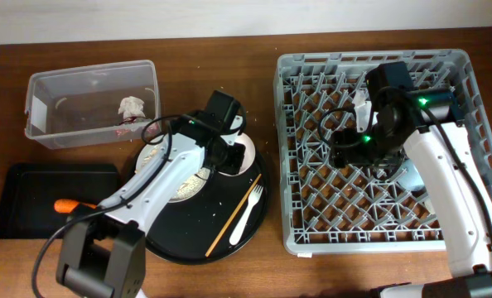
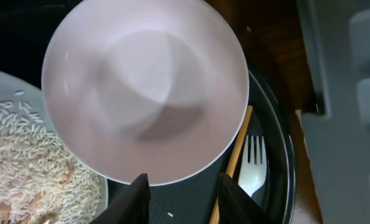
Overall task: Sort waste into correct bins and load items into the dishwasher rack
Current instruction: 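Grasp the pink bowl rim with the right gripper and lift it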
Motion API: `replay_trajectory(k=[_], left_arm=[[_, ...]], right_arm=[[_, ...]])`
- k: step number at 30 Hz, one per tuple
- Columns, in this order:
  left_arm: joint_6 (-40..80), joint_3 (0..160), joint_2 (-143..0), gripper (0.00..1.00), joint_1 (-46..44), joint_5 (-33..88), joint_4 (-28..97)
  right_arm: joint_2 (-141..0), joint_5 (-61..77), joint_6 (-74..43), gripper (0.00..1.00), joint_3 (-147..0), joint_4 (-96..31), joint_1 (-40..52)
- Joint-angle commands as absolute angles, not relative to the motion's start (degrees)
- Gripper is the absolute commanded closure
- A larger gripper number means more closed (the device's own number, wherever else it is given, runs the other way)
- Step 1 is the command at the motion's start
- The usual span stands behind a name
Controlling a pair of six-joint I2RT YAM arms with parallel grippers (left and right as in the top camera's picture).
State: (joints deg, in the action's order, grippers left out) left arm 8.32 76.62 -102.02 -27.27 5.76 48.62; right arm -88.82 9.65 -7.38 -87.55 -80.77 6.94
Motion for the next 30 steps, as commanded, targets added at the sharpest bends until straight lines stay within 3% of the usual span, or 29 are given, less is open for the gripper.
replay_trajectory(k=[1, 2, 5, 7, 9, 16, 18, 23, 26, 30], left_arm=[[7.07, 76.99, -100.51, 0.65, -25.39, 3.14, 51.29], [7.22, 76.99, -99.59, 0.65, -23.70, 3.18, 53.28], [8.99, 76.99, -97.25, 0.59, -16.47, 3.22, 58.43], [9.80, 76.99, -96.23, 0.42, -10.39, 3.90, 61.19], [9.80, 76.99, -96.12, 0.37, -3.73, 6.44, 63.11], [9.78, 76.99, -96.12, 0.34, 10.15, 8.80, 65.45], [9.78, 76.99, -96.12, 0.34, 10.94, 9.74, 65.49], [9.78, 76.99, -96.12, 0.35, 10.92, 9.91, 65.47], [9.78, 76.97, -96.12, 0.34, 10.57, 9.96, 65.60], [9.78, 76.97, -96.12, 0.34, 10.39, 10.35, 65.67]], right_arm=[[-88.75, 11.05, -3.46, 0.11, -88.14, -79.75, 6.72], [-88.75, 13.67, -1.67, 0.04, -88.14, -78.78, 6.72], [-88.75, 25.67, 2.02, 0.02, -88.14, -73.06, 6.72], [-88.75, 36.38, 3.22, 0.02, -88.14, -68.01, 6.72], [-88.77, 42.63, 0.19, 0.01, -88.14, -60.40, 7.60], [-92.64, 11.11, -4.84, 0.01, -88.14, -56.03, 27.11], [-96.77, 8.71, -5.34, 0.00, -88.14, -54.02, 30.55], [-107.15, 7.99, -12.38, 0.27, -88.14, -45.98, 32.34], [-111.61, 6.81, -16.51, 0.27, -88.14, -42.72, 32.36], [-116.36, 6.79, -18.57, 0.35, -88.14, -41.04, 32.34]])
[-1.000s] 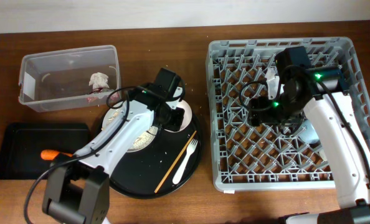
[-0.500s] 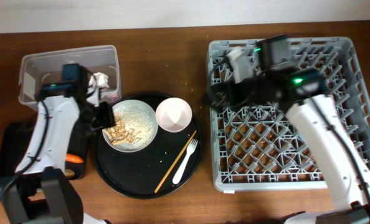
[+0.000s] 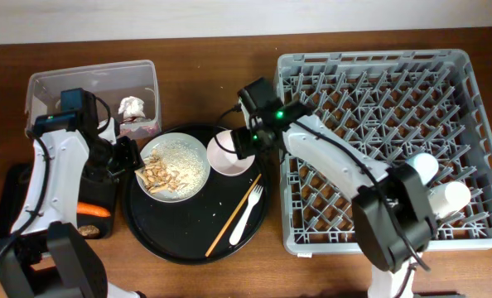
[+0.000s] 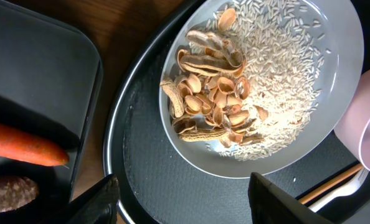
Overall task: Sort waste into correct bins and load items into the dishwasher rack
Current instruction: 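Grasp the pink bowl rim with the right gripper and lift it, then carry the pink bowl to the rack's back right and release it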
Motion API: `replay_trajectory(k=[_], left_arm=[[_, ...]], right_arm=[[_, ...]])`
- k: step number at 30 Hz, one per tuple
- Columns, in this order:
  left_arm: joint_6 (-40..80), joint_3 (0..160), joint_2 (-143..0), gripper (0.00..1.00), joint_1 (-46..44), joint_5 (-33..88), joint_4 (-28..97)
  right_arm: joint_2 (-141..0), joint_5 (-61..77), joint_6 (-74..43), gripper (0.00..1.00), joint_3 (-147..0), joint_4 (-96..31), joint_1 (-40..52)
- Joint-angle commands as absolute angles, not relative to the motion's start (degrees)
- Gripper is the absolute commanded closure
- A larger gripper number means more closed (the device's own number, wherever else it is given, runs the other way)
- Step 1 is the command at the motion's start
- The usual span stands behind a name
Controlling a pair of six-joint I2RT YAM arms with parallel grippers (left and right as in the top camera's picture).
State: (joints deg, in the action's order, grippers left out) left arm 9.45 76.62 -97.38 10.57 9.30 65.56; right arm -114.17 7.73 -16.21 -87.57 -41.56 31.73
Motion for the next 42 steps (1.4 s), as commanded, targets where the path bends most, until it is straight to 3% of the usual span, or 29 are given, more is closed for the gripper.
replay_trajectory(k=[1, 4, 9, 17, 22, 26, 29, 34, 42], left_arm=[[9.78, 76.97, -96.12, 0.34, 10.37, 10.37, 65.63], [9.78, 76.97, -96.12, 0.34, 10.17, 10.35, 65.63], [9.78, 76.97, -96.12, 0.34, 10.17, 10.33, 65.63], [9.78, 76.97, -96.12, 0.34, 10.17, 10.35, 65.65], [9.78, 76.97, -96.12, 0.34, 10.17, 10.35, 65.60], [9.78, 76.97, -96.12, 0.34, 10.17, 10.33, 65.65], [9.78, 76.97, -96.12, 0.34, 10.17, 10.33, 65.63], [9.78, 76.97, -96.12, 0.34, 10.17, 10.35, 65.63], [9.78, 76.97, -96.12, 0.34, 10.17, 10.79, 66.08]], right_arm=[[-117.12, 6.79, -18.57, 0.39, -88.14, -40.91, 32.34], [-117.97, 5.04, -18.57, 0.48, -88.14, -40.25, 32.34], [-118.08, 3.77, -19.64, 0.73, -88.14, -40.75, 32.34], [-118.13, 1.43, -20.47, 0.95, -88.16, -43.57, 32.34], [-113.14, 0.34, -20.12, 0.96, -90.61, -45.30, 31.64], [-104.25, -6.90, -17.76, 0.96, -99.46, -56.18, 28.69], [-97.17, -22.13, -13.23, 0.96, -102.45, -61.89, 23.55], [-96.01, -59.94, -13.98, 0.96, -102.30, -61.93, 8.99], [-102.96, -66.70, -12.16, 0.96, -102.17, -54.22, -4.75]])
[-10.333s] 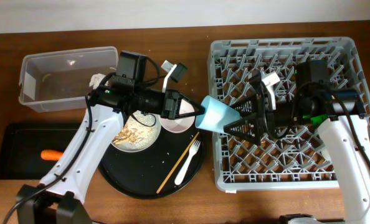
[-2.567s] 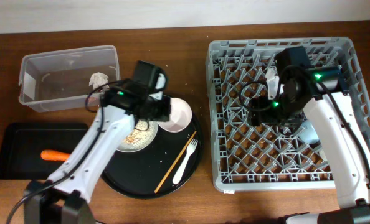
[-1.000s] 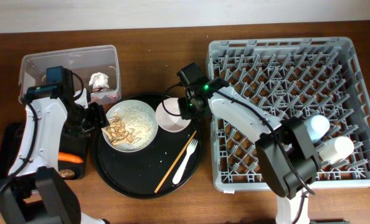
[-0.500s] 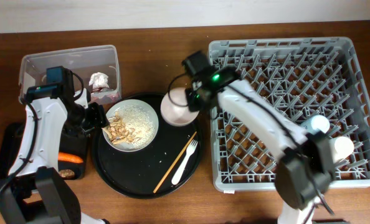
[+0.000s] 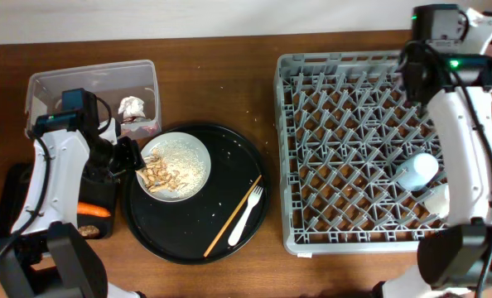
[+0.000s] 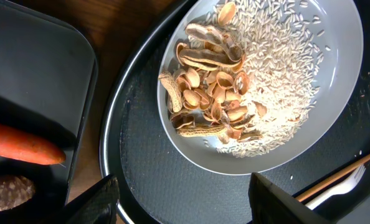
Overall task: Sort waste into correct bins and load items into the dishwasher rack
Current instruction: 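Carry the pink bowl to the rack's back right and release it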
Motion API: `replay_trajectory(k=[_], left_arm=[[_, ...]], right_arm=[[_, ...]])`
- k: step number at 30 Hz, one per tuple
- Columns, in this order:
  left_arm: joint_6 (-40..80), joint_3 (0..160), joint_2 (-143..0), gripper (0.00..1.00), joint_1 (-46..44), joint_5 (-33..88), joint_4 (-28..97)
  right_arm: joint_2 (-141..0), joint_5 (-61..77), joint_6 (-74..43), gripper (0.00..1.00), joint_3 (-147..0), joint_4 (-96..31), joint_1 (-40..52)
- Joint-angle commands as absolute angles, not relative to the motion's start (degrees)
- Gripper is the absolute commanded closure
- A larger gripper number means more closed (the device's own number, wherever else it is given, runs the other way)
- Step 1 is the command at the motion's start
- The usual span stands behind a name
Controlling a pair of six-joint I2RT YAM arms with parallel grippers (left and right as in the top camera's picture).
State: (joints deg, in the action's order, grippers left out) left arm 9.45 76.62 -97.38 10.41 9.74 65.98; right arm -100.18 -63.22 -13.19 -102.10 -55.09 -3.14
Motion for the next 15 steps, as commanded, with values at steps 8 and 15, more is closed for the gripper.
replay_trajectory(k=[8, 15], left_arm=[[9.78, 76.97, -96.12, 0.34, 10.13, 10.76, 66.04], [9.78, 76.97, -96.12, 0.34, 9.76, 10.76, 66.06]], right_arm=[[-115.42, -66.30, -10.94, 0.96, -102.17, -50.94, -1.52], [-120.64, -62.52, -10.94, 0.96, -102.15, -51.20, 4.14]])
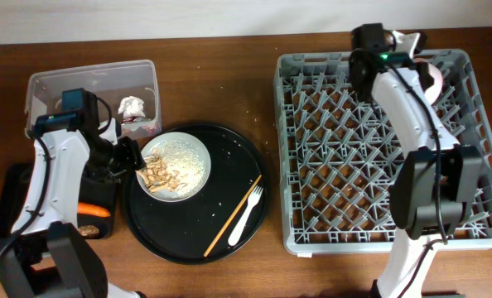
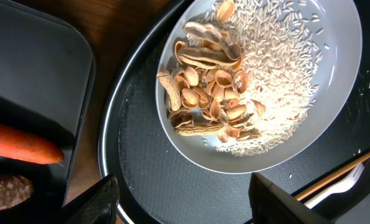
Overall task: Sort waste into correct bins and load items into the dishwasher rack
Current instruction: 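Carry the pink bowl to the rack's back right and release it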
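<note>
A white plate of rice and peanut shells lies on the round black tray. A white fork and a chopstick lie beside it. My left gripper hangs open over the tray's left part, just short of the plate's edge. Over the far side of the dishwasher rack, my right gripper holds a pink bowl on edge. Its fingers are hard to make out.
A clear bin at the back left holds crumpled paper. The black rectangular tray at the front left holds a carrot and a brown piece. My right arm's links cross the rack's right half.
My right arm has moved left from the rack's far right corner to its far middle, the pink bowl with it. The cups in the rack are now hidden behind the arm. The left arm is still.
My left gripper was open over the pink bowl on the round tray while the right worked in the rack. Then the left stood by the plate and the right was at the bowl. Later the bowl was off the tray, and now it is over the rack.
</note>
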Motion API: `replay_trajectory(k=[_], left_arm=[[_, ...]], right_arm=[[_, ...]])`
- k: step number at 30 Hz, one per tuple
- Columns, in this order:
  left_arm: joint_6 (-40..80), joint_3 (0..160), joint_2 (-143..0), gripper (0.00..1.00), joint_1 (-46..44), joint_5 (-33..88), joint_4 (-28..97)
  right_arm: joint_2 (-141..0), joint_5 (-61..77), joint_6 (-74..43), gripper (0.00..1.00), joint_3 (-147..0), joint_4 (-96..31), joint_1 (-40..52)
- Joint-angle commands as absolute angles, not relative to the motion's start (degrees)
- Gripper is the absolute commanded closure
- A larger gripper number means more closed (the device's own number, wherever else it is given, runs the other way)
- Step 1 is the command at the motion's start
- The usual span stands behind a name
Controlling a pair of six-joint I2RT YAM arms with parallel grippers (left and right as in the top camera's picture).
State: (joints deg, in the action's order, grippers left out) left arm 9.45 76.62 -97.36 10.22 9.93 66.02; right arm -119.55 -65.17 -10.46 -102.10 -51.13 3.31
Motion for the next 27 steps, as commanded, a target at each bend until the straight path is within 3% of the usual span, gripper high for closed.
replay_trajectory(k=[1, 6, 10, 23, 27], left_arm=[[9.78, 76.97, -96.12, 0.34, 9.74, 10.79, 66.08], [9.78, 76.97, -96.14, 0.34, 9.41, 10.76, 65.67], [9.80, 76.97, -96.12, 0.34, 9.37, 10.81, 65.60], [9.76, 76.97, -96.12, 0.34, 8.88, 11.18, 65.21], [9.76, 76.97, -96.12, 0.34, 8.88, 11.18, 65.17]], right_arm=[[-120.66, -61.87, -10.94, 0.96, -102.13, -51.37, 4.19], [-120.66, -62.00, -10.90, 0.96, -102.00, -52.07, 4.23], [-120.64, -81.38, -10.94, 0.96, -102.02, -50.92, 4.16], [-125.21, -76.69, -10.96, 0.96, -101.08, -52.99, 9.04], [-125.19, -86.70, -10.94, 0.96, -101.16, -52.14, 8.99]])
